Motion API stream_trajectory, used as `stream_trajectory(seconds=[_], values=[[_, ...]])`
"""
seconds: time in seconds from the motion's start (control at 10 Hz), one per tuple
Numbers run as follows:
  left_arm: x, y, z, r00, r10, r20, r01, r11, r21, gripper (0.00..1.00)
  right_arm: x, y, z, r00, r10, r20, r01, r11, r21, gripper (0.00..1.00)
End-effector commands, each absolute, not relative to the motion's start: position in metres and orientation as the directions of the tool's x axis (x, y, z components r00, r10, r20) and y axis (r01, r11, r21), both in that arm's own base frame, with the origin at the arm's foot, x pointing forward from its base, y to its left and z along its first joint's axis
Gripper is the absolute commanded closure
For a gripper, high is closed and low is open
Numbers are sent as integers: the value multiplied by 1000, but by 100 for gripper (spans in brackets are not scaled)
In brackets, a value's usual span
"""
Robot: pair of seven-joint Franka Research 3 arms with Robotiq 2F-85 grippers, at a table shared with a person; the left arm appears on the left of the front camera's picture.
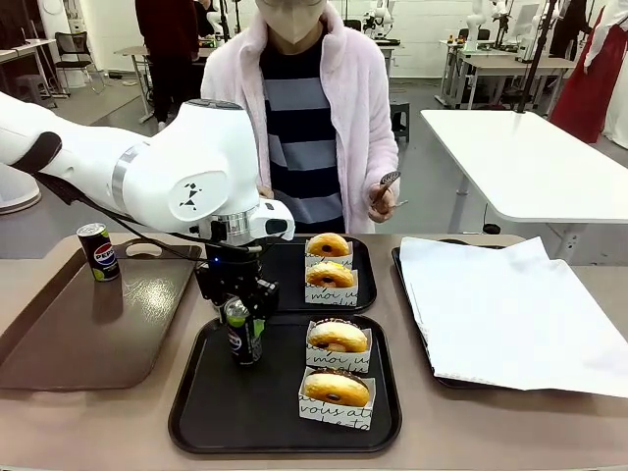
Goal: Set up donuts and drinks on trays.
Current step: Pick up one Pepsi coke from the Handle tray and place it on the Flat Tray without a Pepsi coke.
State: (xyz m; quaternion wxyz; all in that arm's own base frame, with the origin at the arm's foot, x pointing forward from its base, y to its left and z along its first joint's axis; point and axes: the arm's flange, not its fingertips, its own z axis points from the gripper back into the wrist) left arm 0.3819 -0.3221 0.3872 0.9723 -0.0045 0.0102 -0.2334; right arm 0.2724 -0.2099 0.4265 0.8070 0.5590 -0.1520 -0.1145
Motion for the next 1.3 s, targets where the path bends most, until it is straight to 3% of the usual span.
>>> stream_trajectory(seconds=[0.0, 0.3, 0.5, 0.8, 1.1, 1.2], values=[[381, -326, 389, 903, -430, 9, 430, 903, 19, 0, 273, -211, 426, 927, -353, 124, 4, 339, 941, 0], [378, -323, 401, 895, -446, 12, 446, 895, -1, 0, 273, -211, 426, 927, -353, 124, 4, 339, 941, 0], [367, -313, 442, 876, -482, 14, 482, 876, 13, 0, 273, -211, 426, 927, -353, 124, 4, 339, 941, 0], [359, -300, 483, 884, -463, 64, 462, 886, 33, 0, 273, -211, 426, 927, -353, 124, 4, 339, 941, 0], [362, -300, 489, 920, -392, 10, 390, 918, 72, 0, 273, -211, 426, 927, -353, 124, 4, 339, 941, 0], [358, -301, 493, 893, -445, 72, 443, 896, 45, 0, 273, -211, 426, 927, -353, 124, 4, 339, 941, 0]])
